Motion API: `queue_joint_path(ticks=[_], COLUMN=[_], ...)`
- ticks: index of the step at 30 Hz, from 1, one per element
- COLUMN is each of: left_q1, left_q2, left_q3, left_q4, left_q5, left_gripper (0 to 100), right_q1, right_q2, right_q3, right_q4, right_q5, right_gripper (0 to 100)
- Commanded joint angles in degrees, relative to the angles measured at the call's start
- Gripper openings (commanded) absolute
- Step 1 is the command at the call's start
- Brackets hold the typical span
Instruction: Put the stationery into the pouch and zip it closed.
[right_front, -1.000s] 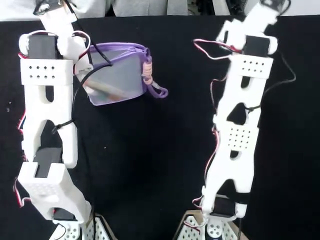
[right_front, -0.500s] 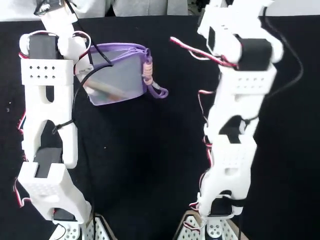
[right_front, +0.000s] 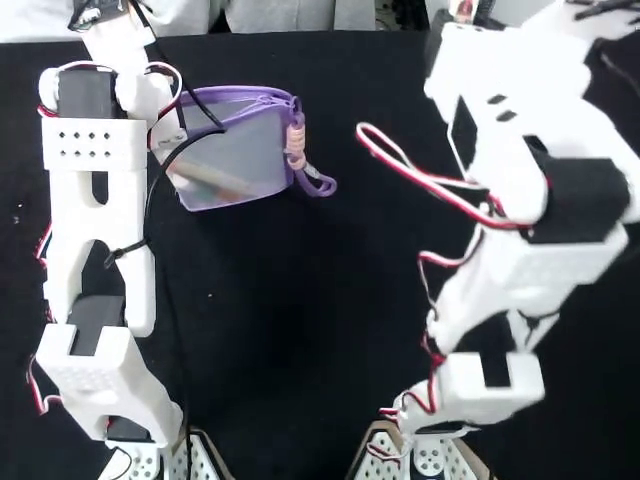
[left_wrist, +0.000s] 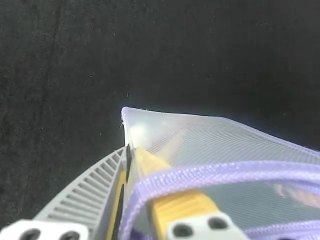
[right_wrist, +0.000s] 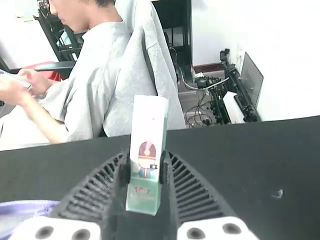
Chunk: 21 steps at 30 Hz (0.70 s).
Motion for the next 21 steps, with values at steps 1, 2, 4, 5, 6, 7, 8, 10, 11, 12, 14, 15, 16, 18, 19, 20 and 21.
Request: queue_joint_path(ticks=[1, 2, 4, 5, 6, 7, 8, 10, 11, 12, 14, 15, 16, 18, 19, 20, 21], left_q1=[2.24, 2.24, 2.24, 2.24, 2.24, 2.24, 2.15, 2.15, 2.07, 2.07, 2.07, 2.07, 2.07, 2.15, 2.15, 2.07, 1.98], left_q2=[3.6, 3.6, 3.6, 3.6, 3.6, 3.6, 3.6, 3.6, 3.6, 3.6, 3.6, 3.6, 3.6, 3.6, 3.6, 3.6, 3.6], left_q3=[0.75, 0.75, 0.75, 0.75, 0.75, 0.75, 0.75, 0.75, 0.75, 0.75, 0.75, 0.75, 0.75, 0.75, 0.75, 0.75, 0.75], left_q4=[0.88, 0.88, 0.88, 0.88, 0.88, 0.88, 0.88, 0.88, 0.88, 0.88, 0.88, 0.88, 0.88, 0.88, 0.88, 0.88, 0.88], left_q5=[0.0, 0.0, 0.0, 0.0, 0.0, 0.0, 0.0, 0.0, 0.0, 0.0, 0.0, 0.0, 0.0, 0.0, 0.0, 0.0, 0.0], left_gripper=[3, 3, 3, 3, 3, 3, 3, 3, 3, 3, 3, 3, 3, 3, 3, 3, 3], right_q1=[-1.58, -2.2, -3.34, -4.04, -4.92, -5.63, -6.24, -7.56, -8.18, -8.7, -9.32, -9.32, -9.32, -9.32, -9.32, -9.32, -9.32], right_q2=[-5.93, -6.81, -8.57, -9.63, -10.95, -12.35, -14.02, -17.36, -18.86, -20.18, -22.73, -23.78, -24.84, -26.77, -27.65, -28.53, -29.41], right_q3=[4.79, 6.29, 10.07, 12.09, 14.2, 16.31, 18.42, 22.55, 24.48, 26.59, 31.43, 34.33, 37.58, 44.7, 48.4, 52.35, 56.22], right_q4=[1.58, 1.58, 1.58, 1.58, 1.58, 1.58, 1.58, 1.23, 0.62, -0.53, -3.78, -5.63, -7.82, -12.75, -15.56, -18.99, -23.3], right_q5=[0.53, 0.53, 0.53, 0.53, 0.53, 0.53, 0.53, 0.62, 0.62, 0.62, 0.62, 0.62, 0.62, 0.62, 0.62, 0.62, 0.62], right_gripper=[1.1, 1.1, 1.1, 1.1, 1.1, 1.1, 1.1, 1.1, 1.1, 1.1, 1.1, 1.1, 1.1, 1.1, 1.1, 1.1, 1.1])
